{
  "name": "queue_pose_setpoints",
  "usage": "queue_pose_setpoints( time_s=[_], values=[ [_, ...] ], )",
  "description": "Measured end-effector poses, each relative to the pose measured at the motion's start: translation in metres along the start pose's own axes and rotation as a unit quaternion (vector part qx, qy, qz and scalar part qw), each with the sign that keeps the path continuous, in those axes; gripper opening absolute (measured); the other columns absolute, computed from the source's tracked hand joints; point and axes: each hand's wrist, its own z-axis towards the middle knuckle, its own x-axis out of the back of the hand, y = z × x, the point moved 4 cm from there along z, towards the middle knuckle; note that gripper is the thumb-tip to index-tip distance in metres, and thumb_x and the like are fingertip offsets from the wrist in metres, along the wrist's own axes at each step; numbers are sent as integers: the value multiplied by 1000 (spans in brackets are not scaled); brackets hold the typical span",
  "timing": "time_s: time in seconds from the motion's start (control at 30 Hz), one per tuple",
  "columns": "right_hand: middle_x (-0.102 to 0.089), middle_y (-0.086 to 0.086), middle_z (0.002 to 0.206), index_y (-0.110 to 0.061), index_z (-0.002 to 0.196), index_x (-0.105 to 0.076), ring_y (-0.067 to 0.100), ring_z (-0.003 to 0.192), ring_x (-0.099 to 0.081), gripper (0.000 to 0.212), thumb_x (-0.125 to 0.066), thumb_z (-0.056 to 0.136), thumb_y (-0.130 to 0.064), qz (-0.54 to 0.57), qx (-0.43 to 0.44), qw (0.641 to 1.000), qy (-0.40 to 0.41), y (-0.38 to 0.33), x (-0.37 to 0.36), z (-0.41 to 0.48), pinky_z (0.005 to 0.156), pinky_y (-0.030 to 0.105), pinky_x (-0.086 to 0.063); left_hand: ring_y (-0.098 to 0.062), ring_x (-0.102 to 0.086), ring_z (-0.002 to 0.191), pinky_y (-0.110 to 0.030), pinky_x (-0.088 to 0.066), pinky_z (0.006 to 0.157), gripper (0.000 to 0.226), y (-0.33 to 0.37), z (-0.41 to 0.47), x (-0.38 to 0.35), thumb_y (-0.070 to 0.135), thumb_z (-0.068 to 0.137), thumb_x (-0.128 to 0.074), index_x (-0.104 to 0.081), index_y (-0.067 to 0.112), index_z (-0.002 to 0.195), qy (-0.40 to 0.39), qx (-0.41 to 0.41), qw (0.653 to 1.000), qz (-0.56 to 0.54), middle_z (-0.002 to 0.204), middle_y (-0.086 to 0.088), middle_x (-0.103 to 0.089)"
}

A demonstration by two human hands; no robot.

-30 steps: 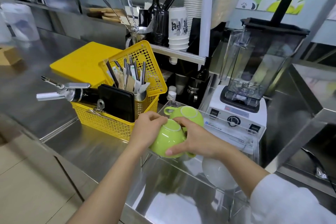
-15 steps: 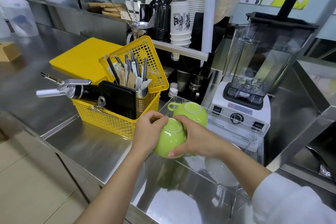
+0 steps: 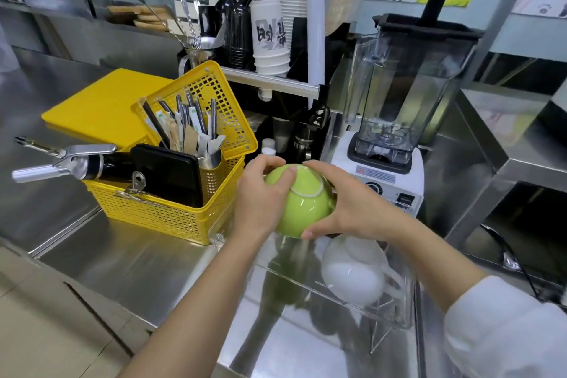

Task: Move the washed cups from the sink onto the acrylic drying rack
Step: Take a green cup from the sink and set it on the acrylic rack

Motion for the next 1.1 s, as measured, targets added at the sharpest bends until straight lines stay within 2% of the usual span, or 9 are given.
queue_pose_setpoints(
  time_s=[0.1,0.2,0.37,0.47,0.57,0.67,0.73,0.93,1.1],
  values=[
    [-45,-7,131,-27,135,-33,9,116,-44,103,-89,49,-26,4,-22,999,40,21,20,-7,99,25,-37,-19,-56,97,-32,-43,85,29,7,11,-36,41,70,-56,-58,22,91,-72,-7,997,28,102,-5,-63],
    [-46,-7,125,-24,134,-33,11,113,-46,101,-89,50,-18,17,-51,997,62,43,35,-18,96,23,-36,-22,-54,104,-37,-44,90,45,5,18,-72,51,67,-59,-58,20,100,-164,18,984,72,109,-5,-61],
    [-45,-4,129,-29,133,-34,15,117,-46,101,-89,48,-22,26,-89,991,100,78,46,-32,103,34,-40,-20,-58,102,-36,-47,89,41,1,19,-117,37,73,-72,-60,15,105,-235,72,969,27,112,-4,-62],
    [-44,-6,128,-34,130,-34,13,117,-45,99,-89,49,-22,25,-94,989,109,92,50,-39,102,33,-40,-18,-58,97,-31,-47,86,38,0,16,-134,32,74,-73,-60,14,104,-247,68,966,15,104,0,-62],
    [-43,-9,124,-51,115,-33,10,116,-43,91,-88,50,-18,30,-87,990,103,99,52,-44,102,29,-37,-15,-59,89,-26,-47,79,33,-8,11,-143,27,71,-77,-61,15,98,-252,93,963,-32,90,7,-62],
    [-41,-9,127,-38,128,-35,11,120,-41,96,-88,50,-24,16,-106,990,91,109,51,-47,103,28,-35,-16,-62,91,-32,-49,84,46,-15,6,-148,36,61,-76,-63,13,98,-249,108,962,-39,94,4,-64],
    [-40,-8,130,-32,135,-32,12,122,-40,104,-88,47,-32,10,-113,990,83,114,50,-47,107,34,-35,-18,-61,92,-33,-48,85,43,-18,5,-149,32,66,-78,-62,12,101,-245,116,962,-37,98,-1,-64],
    [-44,-9,131,-37,133,-33,11,121,-42,102,-85,45,-43,-13,-110,993,43,115,49,-40,106,37,-37,-14,-57,82,-26,-45,75,25,-24,1,-143,24,76,-72,-59,12,95,-239,143,959,-47,87,3,-61],
    [-45,-9,136,-35,134,-35,10,123,-43,105,-85,42,-42,-10,-111,994,9,117,46,-32,107,35,-37,-22,-61,97,-39,-48,90,37,-34,-1,-140,32,75,-71,-60,10,103,-240,162,957,-22,107,-8,-65]
  ],
)
